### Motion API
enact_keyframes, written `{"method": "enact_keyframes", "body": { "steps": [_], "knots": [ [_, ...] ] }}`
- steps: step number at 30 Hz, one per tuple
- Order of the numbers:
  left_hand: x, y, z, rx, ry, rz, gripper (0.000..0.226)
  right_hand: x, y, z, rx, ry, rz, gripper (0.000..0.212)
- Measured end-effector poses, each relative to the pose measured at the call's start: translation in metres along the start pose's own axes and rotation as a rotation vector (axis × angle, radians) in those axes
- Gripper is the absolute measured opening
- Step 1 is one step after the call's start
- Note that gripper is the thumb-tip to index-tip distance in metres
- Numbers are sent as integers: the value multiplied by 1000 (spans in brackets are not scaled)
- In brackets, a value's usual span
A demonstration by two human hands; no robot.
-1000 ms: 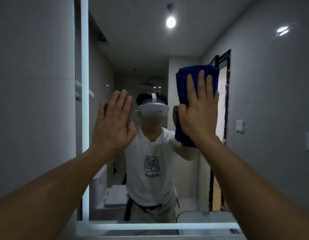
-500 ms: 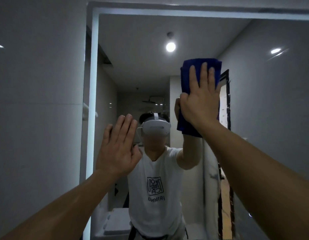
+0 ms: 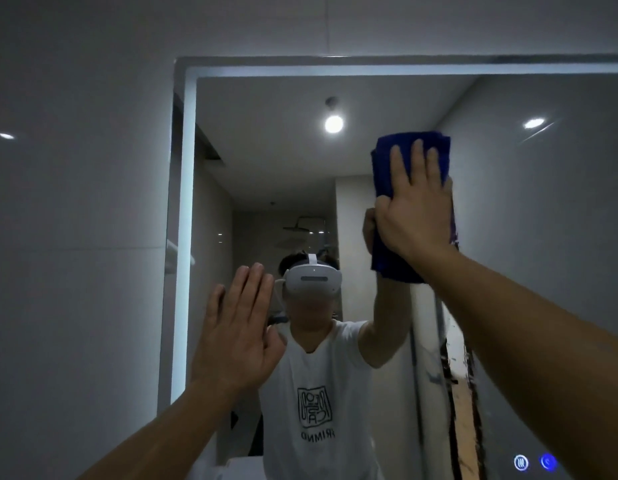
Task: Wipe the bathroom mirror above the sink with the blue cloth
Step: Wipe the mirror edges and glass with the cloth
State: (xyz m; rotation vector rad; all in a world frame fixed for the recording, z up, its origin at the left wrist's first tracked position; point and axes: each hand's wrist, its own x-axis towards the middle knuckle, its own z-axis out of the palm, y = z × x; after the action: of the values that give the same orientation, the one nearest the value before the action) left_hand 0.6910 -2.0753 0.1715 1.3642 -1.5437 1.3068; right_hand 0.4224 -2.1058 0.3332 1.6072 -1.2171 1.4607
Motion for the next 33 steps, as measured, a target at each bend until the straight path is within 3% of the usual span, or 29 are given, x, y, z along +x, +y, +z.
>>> {"method": "enact_keyframes", "body": {
  "steps": [2, 6, 7, 11, 13, 16, 21, 23, 28, 30, 33],
  "knots": [
    [0, 0, 0, 3, 11, 1, 71, -27, -10, 9, 1, -14, -101, 74],
    [1, 1, -1, 2, 15, 0, 70, -61, 14, 16, -98, -118, -549, 73],
    [1, 1, -1, 0, 23, 0, 70, -46, 23, 11, -114, -117, -545, 71],
    [0, 1, 0, -24, 57, 10, 71, 31, 28, -12, -18, -57, -120, 69],
    [1, -1, 1, -27, 70, 13, 71, 45, 18, -13, -7, -20, -41, 71],
    [2, -1, 2, -22, 100, 26, 71, 22, 2, -7, -14, -13, -72, 74],
    [3, 0, 0, -35, 145, 35, 71, -27, 13, 6, -86, -117, -522, 72],
    [10, 0, -5, -66, 173, 37, 65, 0, 25, -1, -115, -97, -486, 71],
    [51, 2, -29, -91, 285, 36, 33, 50, 15, -12, 29, -10, -56, 70],
    [73, 6, -36, -111, 305, 30, 28, 36, 6, -7, 8, -17, -90, 71],
    [115, 21, -44, -194, 327, -42, 24, -12, 8, 3, -47, -52, -353, 72]
  ]
}}
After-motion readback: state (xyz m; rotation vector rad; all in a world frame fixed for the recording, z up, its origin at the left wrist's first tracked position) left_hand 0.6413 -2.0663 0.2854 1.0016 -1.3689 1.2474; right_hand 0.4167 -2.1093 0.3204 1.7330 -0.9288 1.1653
